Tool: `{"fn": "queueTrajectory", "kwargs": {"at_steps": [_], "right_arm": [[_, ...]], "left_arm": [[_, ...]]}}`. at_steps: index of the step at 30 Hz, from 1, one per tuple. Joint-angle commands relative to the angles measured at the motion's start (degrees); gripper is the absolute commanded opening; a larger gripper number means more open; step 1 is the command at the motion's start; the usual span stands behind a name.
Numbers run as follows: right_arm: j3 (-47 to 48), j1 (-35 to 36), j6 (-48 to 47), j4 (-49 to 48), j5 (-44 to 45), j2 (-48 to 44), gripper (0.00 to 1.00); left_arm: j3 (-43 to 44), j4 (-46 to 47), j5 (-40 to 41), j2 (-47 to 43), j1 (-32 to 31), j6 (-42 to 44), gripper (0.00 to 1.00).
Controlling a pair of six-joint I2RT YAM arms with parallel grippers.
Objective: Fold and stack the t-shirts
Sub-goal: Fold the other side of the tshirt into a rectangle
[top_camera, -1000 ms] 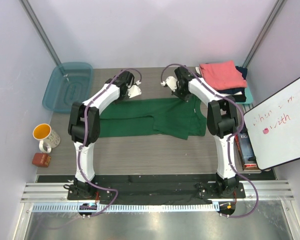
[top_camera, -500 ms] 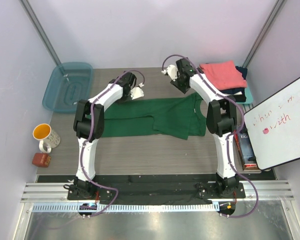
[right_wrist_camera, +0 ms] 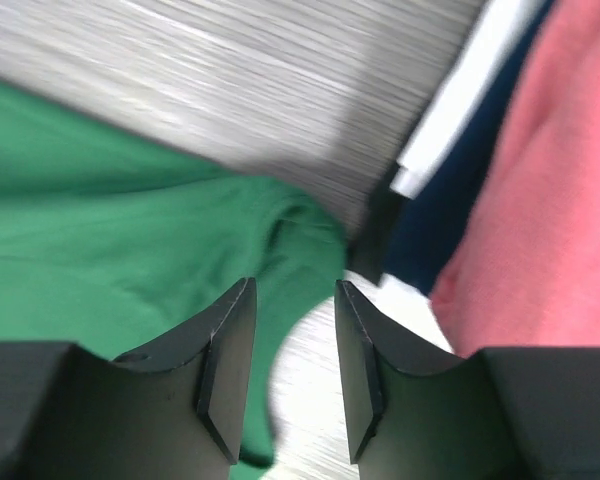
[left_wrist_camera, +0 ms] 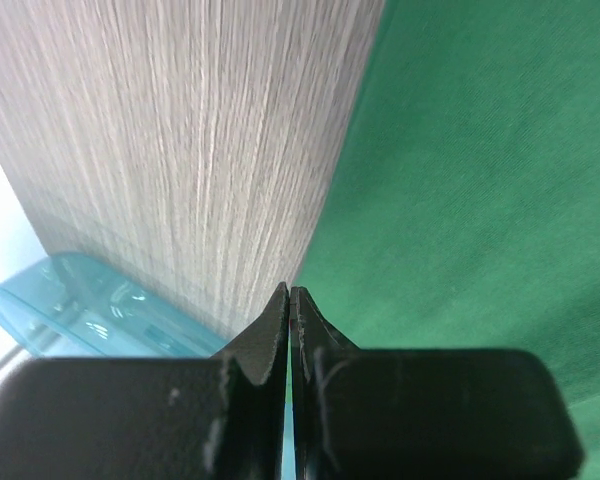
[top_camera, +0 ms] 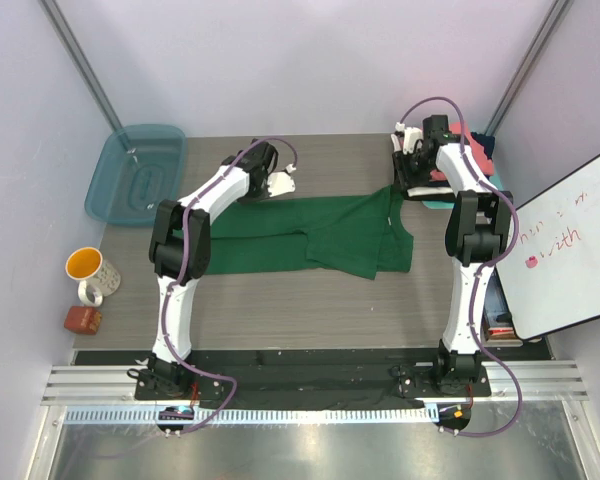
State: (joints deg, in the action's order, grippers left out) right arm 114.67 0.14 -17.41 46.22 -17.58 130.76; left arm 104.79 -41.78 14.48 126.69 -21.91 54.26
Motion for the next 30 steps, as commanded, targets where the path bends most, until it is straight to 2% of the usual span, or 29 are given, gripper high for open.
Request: {"fn": "queueTrajectory", "kwargs": {"at_steps": [1,5,16,17,22,23,26,30], "right_arm": [[5.64,-1.28,2.56,2.21,-14.3,0.98,0.42],[8.81,-2.34,2.99,3.18,-17.65,2.39,0.4],[8.73,-4.54,0.45,5.02,-20.47,6.44,0.36],[8.73,-4.54,0.36,5.02,-20.56,6.7,0.36],[10.13,-4.45,0.09,4.76,-22.05,8.72,0.34],[10.48,-4.54,0.36,4.59,-22.32,8.9,0.33],[11.27,-4.45,1.32,3.8,-23.02,9.51,0.33],[11.36,-4.45,1.76,3.44,-23.72,9.69,0.33]], "left_arm": [[2.17,1.09,-0.24,-0.66,-1.64,1.72,0.0],[2.34,0.91,0.46,-0.39,-2.78,2.6,0.0],[8.32,1.35,-1.56,3.73,-5.33,2.69,0.02],[9.28,1.61,-2.34,4.17,-5.51,2.87,0.08],[12.71,2.67,-4.19,8.29,-6.56,5.14,0.18],[13.85,2.76,-4.55,8.83,-6.56,5.5,0.27],[15.52,3.37,-5.6,11.11,-6.92,7.17,0.43],[16.76,3.55,-5.78,13.75,-7.27,8.84,0.45]]}}
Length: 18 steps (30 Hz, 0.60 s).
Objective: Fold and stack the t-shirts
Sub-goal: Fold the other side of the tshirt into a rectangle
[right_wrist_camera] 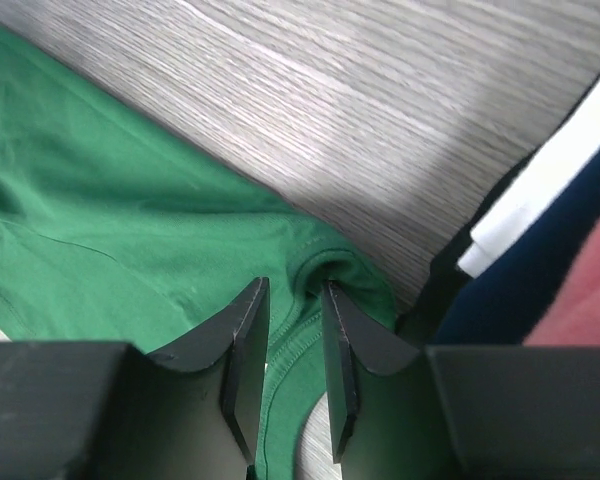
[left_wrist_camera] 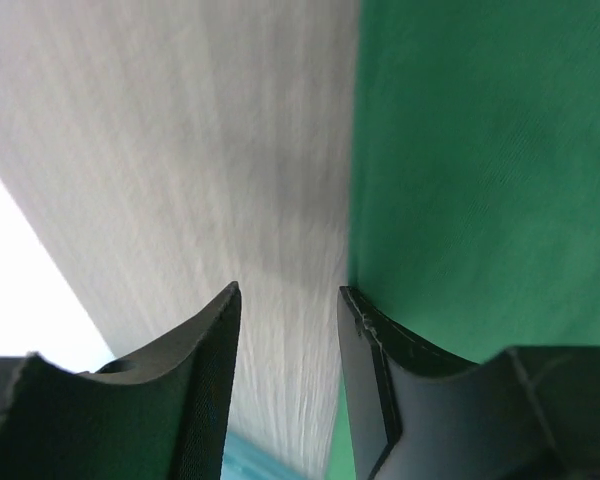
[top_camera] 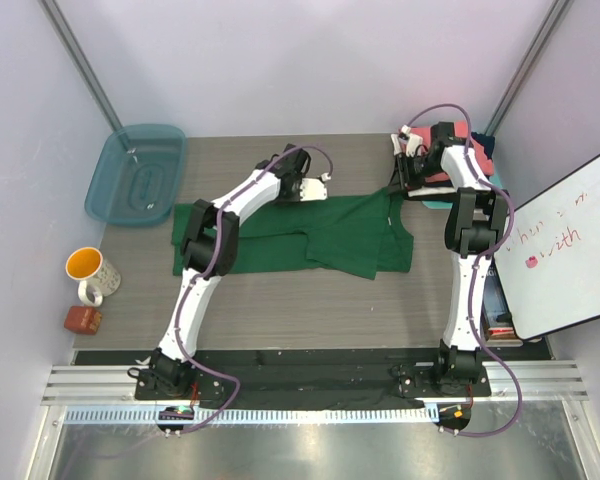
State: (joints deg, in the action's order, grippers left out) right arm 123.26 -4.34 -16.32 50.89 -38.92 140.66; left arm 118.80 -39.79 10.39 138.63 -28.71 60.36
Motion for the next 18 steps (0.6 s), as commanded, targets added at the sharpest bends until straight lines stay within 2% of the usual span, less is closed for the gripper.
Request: {"fn": "queueTrajectory", "kwargs": {"at_steps": [1,11,18], "right_arm": [[2.86,-0.06,0.58,-1.32,-2.31,-0.12,0.33],[3.13,0.12,0.5,-1.59,-2.04,0.67,0.26],[2.07,0.21,0.32,-1.5,-1.25,-0.12,0.25]], "left_arm": [[2.75,1.65,-1.6,2.34,-0.64,3.1,0.45],[2.66,2.79,-2.31,4.72,-1.09,3.89,0.45],[2.84,-0.2,-4.94,2.09,-1.09,3.98,0.46]]}}
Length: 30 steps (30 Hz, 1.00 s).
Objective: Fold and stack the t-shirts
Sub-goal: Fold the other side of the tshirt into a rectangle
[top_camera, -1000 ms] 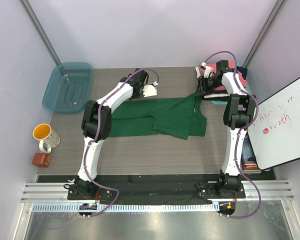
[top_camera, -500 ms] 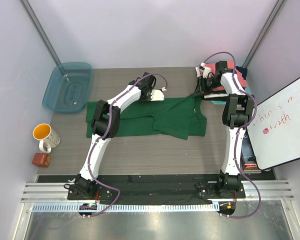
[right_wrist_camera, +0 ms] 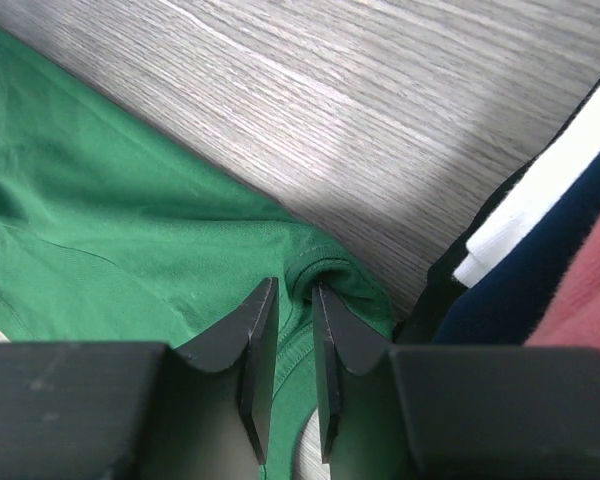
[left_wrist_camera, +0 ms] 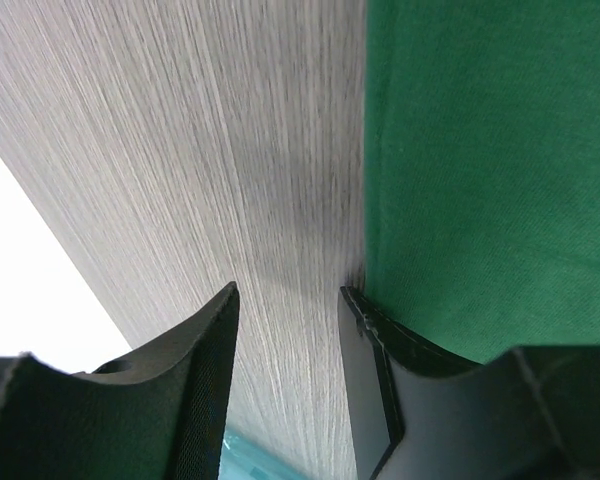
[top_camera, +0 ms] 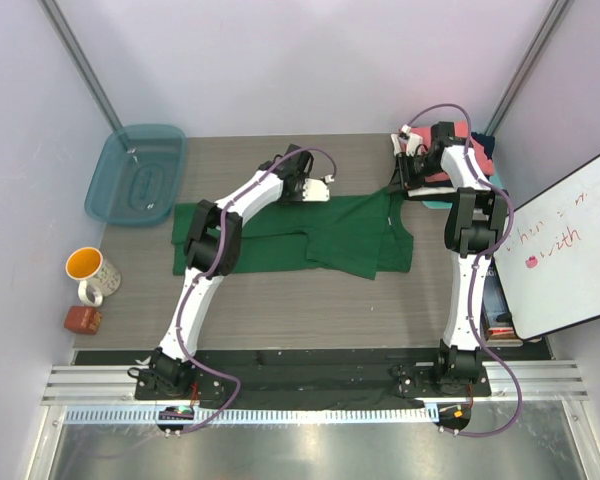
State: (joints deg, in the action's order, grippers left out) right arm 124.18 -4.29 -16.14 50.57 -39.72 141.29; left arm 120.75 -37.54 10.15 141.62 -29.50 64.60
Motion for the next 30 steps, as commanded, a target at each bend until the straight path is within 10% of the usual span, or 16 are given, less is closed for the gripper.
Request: {"fn": "queueTrajectory", "kwargs": {"at_steps": [1,11,18,30], "right_arm": [[0.98,0.25,-0.03,-1.17,-0.35,-0.93,0.25],[0.8,1.48,-0.56,-1.26,0.79,-0.67,0.14],[0.1,2.18,-1.08,-1.26,1.4,-1.02,0.02],[0.54,2.62,-1.52,-1.26,2.11,-0.84,0.01]], "left_arm": [[0.98,-2.71,-5.05,-1.34,-0.3,-0.7,0.46],[4.32,-5.79,-18.49,-6.8,-1.18,-6.24,0.45],[3.19,-2.9,-16.14,-6.27,-2.41,-8.17,0.0],[0.28,-5.26,-23.6,-6.45,-2.41,-7.47,0.0]]}}
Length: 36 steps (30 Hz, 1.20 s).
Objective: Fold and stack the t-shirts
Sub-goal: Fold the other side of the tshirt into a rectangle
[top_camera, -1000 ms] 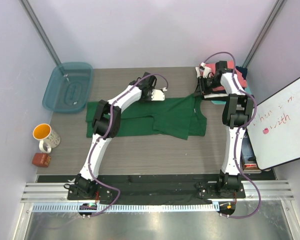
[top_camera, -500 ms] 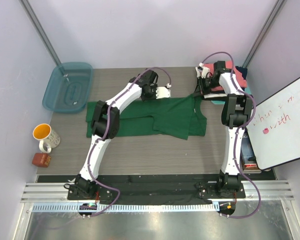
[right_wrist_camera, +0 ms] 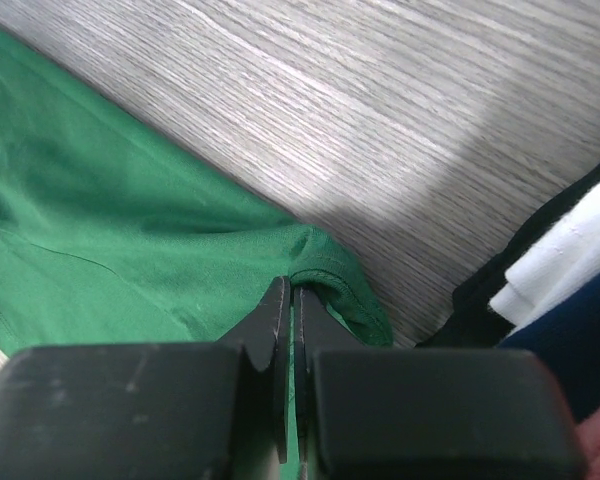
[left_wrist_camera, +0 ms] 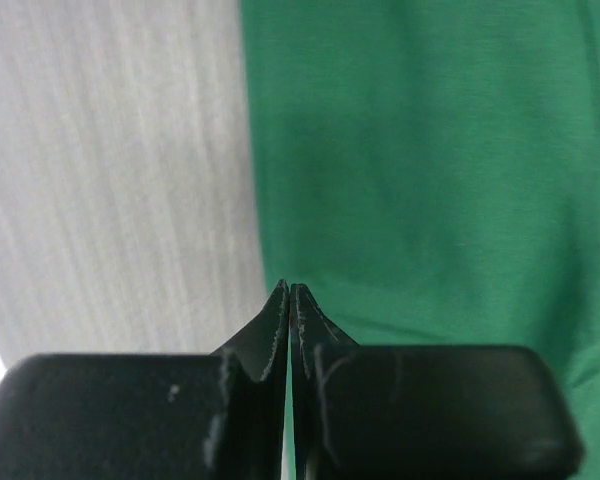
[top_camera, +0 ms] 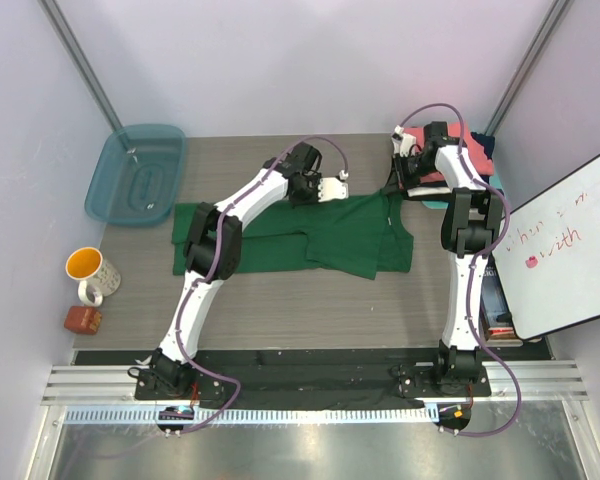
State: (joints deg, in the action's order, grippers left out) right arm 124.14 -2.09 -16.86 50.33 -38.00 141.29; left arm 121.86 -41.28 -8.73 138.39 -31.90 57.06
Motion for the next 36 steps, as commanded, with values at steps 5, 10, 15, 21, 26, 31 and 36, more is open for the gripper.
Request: {"fn": "queueTrajectory", "kwargs": {"at_steps": [5,10,15,21,26,31,36], "right_arm": [[0.14,0.42,-0.98,-0.93,0.64,-1.2,0.01],[-1.0,0.42,-1.59,-0.14,0.73,-2.34,0.01],[-3.28,0.24,-5.89,3.72,1.61,-6.2,0.01],[0.83,-0.81,-7.66,8.29,1.88,-7.96,0.01],[3.04,-1.08,-8.27,9.53,1.61,-8.58,0.01],[3.92,-0.99,-10.9,12.07,2.23,-8.4,0.01],[3.05,-1.08,-16.0,15.58,5.03,-8.67,0.01]], "left_arm": [[-1.19,-1.97,-5.68,-2.16,0.08,0.6,0.0],[-2.86,6.02,1.52,-0.05,0.0,-1.42,0.0],[-3.3,7.09,2.4,0.3,0.0,-1.33,0.0],[-3.74,7.09,2.49,0.22,0.0,-2.21,0.0],[-3.83,7.18,2.75,0.39,-0.09,-2.21,0.0],[-4.0,7.17,3.63,0.57,-0.18,-2.13,0.0],[-4.35,7.09,4.69,0.39,-0.27,-2.39,0.0]]}}
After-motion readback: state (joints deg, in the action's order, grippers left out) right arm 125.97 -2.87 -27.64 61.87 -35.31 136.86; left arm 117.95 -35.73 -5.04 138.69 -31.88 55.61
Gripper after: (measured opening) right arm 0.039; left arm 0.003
